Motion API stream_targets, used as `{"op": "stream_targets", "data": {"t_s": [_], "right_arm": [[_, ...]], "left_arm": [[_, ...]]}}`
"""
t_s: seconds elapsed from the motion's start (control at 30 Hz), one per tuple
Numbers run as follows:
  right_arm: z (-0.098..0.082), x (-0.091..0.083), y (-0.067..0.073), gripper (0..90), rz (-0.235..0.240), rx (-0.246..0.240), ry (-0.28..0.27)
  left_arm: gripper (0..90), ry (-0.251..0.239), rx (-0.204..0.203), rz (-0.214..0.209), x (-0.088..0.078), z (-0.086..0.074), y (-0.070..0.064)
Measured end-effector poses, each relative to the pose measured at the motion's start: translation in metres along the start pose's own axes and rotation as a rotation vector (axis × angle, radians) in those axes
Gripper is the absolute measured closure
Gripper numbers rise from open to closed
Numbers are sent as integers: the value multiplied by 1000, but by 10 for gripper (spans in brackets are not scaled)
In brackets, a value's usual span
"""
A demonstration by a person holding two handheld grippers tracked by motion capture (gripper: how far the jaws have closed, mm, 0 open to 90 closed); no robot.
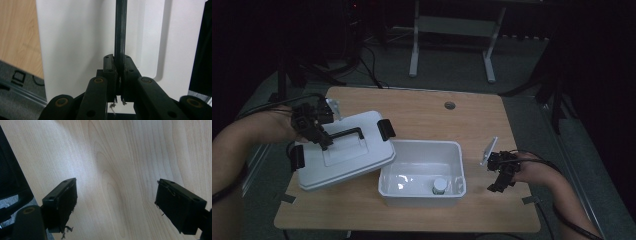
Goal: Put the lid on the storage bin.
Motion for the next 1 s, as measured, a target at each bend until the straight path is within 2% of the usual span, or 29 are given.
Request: {"op": "stream_targets", "data": {"t_s": [0.13, 0.17, 0.2, 0.3, 0.53, 0.67, 0.9, 1.0], "right_arm": [[-1, 0, 0, 171, -2, 0, 2], [-1, 0, 0, 171, -2, 0, 2], [-1, 0, 0, 171, -1, 1, 0], [-3, 0, -1, 171, 1, 4, 3], [-3, 1, -1, 171, -1, 6, 3], [-3, 0, -1, 171, -3, 7, 0], [-4, -2, -2, 171, -8, 8, -3], [-4, -1, -2, 171, -8, 8, -3]], "left_arm": [[839, 0, 31, -9, 3, 17, -5], [839, 0, 31, -9, 3, 17, -5], [839, -4, 51, -7, 3, 26, -7], [839, -2, 75, 1, 4, 35, -9], [839, 3, 127, -11, 7, 62, -21], [839, -1, 157, -12, 9, 74, -27], [839, 26, 212, -21, 17, 94, -38], [839, 10, 232, -25, 19, 104, -43]]}}
Point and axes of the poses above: each handheld gripper's, and its own axes: x roughly forward along the jaws, z roughly out of its top, y roughly to its left, the point moved 9 cm from there along x, roughly forward along the jaws, and after that the axes turned 1 degree about y, right-handed, at the moved point
